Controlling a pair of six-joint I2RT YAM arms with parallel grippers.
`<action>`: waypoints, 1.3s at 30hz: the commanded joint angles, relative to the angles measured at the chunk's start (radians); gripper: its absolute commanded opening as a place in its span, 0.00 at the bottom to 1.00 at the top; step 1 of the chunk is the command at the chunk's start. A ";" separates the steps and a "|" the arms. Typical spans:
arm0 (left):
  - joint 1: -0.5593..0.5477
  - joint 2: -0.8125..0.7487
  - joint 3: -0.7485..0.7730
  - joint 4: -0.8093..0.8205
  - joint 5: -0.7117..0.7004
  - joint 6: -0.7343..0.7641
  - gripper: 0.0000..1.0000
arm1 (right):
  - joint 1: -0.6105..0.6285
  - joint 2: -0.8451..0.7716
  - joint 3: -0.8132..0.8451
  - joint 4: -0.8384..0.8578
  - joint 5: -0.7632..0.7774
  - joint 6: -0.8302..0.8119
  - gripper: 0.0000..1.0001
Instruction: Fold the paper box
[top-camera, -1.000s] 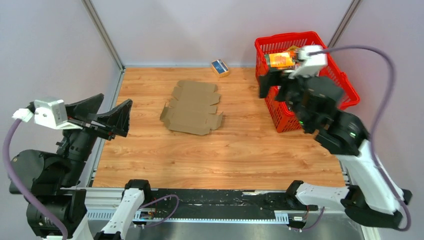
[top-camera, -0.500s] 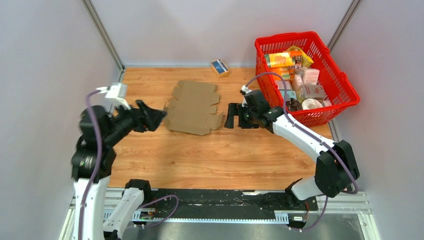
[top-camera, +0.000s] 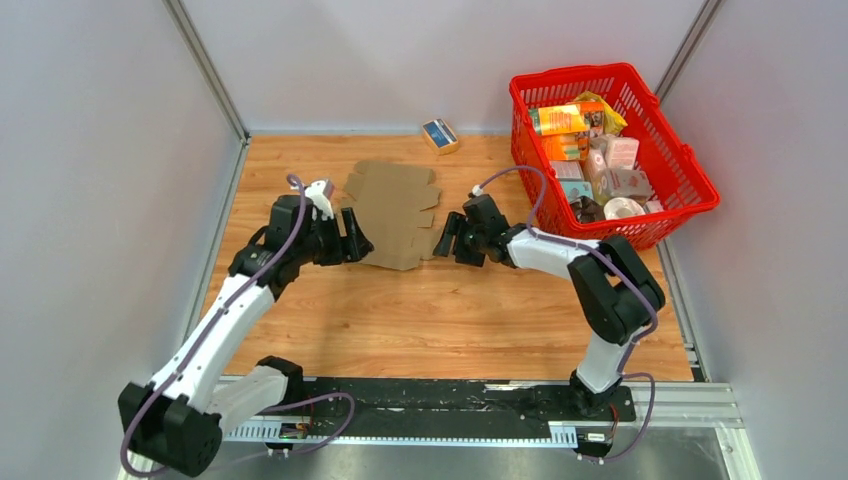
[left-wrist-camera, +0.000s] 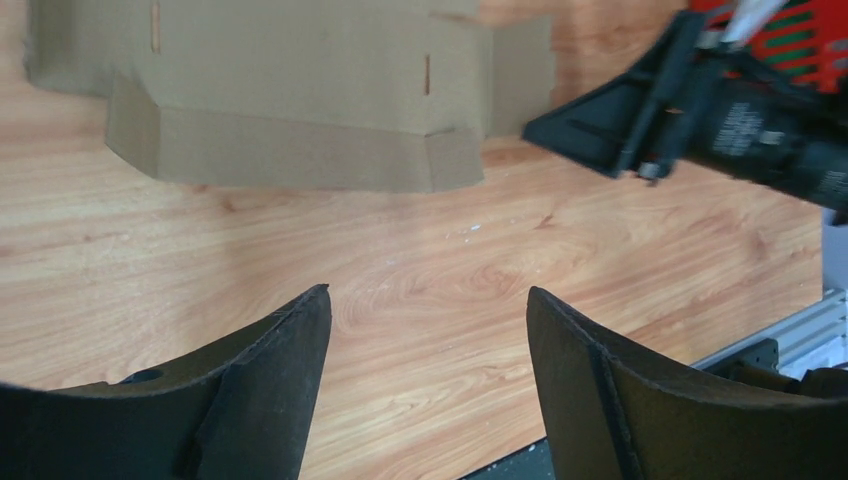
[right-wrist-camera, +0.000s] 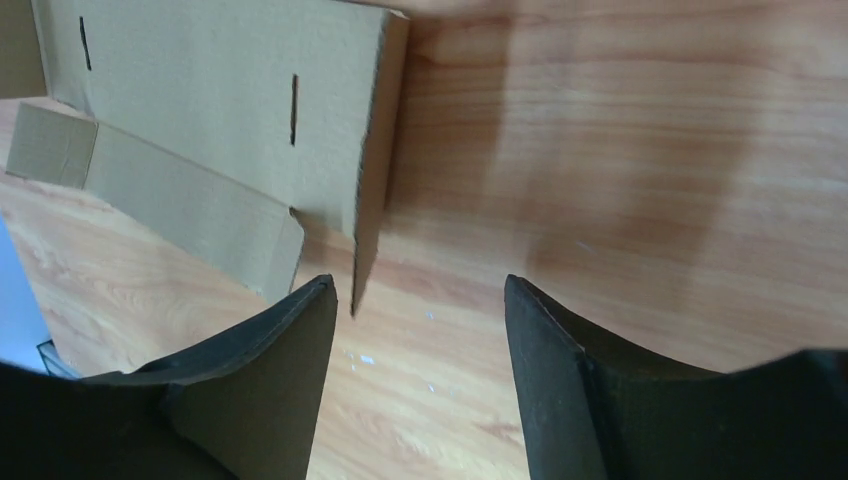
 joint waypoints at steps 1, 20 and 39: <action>-0.012 -0.151 0.030 -0.016 -0.039 0.119 0.81 | 0.027 0.082 0.103 0.109 0.093 0.030 0.63; -0.206 -0.435 -0.537 0.341 -0.484 -0.773 0.99 | 0.017 0.006 -0.047 0.307 -0.060 0.183 0.00; -0.124 0.033 -0.576 0.816 -0.248 -0.998 0.87 | 0.011 -0.062 -0.244 0.560 -0.221 0.455 0.00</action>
